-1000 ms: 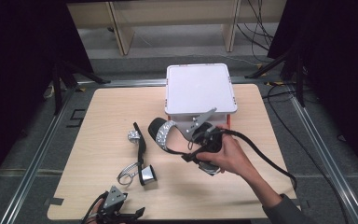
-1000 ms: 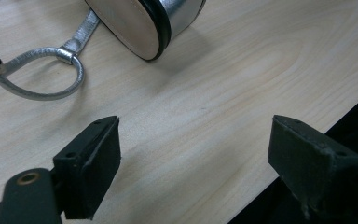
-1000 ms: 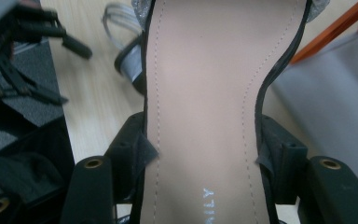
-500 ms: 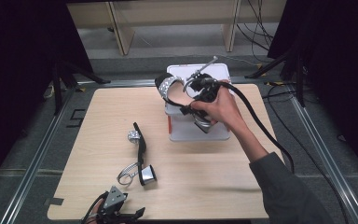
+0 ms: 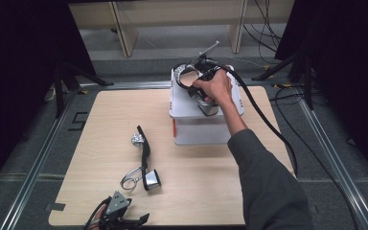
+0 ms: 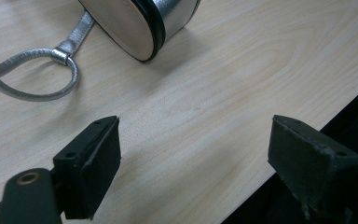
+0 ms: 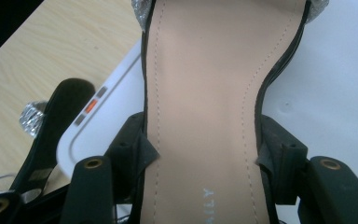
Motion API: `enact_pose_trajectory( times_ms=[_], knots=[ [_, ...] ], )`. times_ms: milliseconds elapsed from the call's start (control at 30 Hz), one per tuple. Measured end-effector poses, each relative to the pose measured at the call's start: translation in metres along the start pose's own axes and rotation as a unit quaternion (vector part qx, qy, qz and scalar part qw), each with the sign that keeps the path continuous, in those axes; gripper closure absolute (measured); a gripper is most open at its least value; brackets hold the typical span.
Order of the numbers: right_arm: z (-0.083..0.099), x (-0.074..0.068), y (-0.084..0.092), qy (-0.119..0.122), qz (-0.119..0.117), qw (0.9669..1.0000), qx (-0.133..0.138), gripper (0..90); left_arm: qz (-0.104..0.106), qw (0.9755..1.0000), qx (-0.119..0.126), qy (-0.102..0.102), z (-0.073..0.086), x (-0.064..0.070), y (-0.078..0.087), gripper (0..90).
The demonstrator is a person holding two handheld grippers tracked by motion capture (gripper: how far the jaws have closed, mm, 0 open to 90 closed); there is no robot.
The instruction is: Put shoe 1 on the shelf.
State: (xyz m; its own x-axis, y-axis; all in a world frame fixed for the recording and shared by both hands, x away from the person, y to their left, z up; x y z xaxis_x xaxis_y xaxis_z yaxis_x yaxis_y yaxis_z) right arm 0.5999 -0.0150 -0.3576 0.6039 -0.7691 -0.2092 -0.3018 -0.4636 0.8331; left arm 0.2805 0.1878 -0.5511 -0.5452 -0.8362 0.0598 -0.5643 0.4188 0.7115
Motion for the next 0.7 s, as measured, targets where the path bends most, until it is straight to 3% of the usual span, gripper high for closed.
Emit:
enact_pose_trajectory(
  times_ms=[200, 300, 467, 567, 700],
  knots=[
    [-0.005, 0.012, -0.007, -0.032, 0.018, 0.9993, -0.011, 42.8, -0.001, 1.0000, 0.000, -0.003, 0.000, 0.000, 0.000, 16.4],
    [-0.008, 0.019, -0.011, -0.058, 0.037, 0.9976, -0.008, 42.7, 0.006, 1.0000, 0.005, 0.000, -0.001, 0.002, 0.001, 16.4],
    [-0.008, 0.024, -0.018, -0.077, 0.057, 0.9952, -0.021, 42.1, 0.006, 1.0000, 0.005, 0.000, -0.002, 0.003, 0.001, 16.4],
    [-0.009, 0.025, -0.019, -0.076, 0.055, 0.9953, -0.022, 40.9, -0.001, 1.0000, 0.003, -0.003, -0.001, 0.001, 0.001, 16.4],
    [-0.009, 0.022, -0.024, -0.087, 0.032, 0.9956, -0.017, 34.1, -0.001, 1.0000, 0.003, -0.004, -0.001, 0.001, 0.001, 16.4]
  ],
)
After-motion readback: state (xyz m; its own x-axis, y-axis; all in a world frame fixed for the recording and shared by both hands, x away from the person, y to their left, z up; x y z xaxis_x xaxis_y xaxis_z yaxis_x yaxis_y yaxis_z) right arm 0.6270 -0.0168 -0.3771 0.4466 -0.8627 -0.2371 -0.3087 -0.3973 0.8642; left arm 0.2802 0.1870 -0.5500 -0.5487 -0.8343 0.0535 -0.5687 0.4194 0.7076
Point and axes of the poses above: each handheld gripper's, and its own axes: y roughly backward along the jaws, z roughly out of its underside, x roughly to its right, the point moved 10 cm from there along -y, roughly forward along the jaws, and after that the axes turned 4 degrees about -z, right-handed, at the moved point
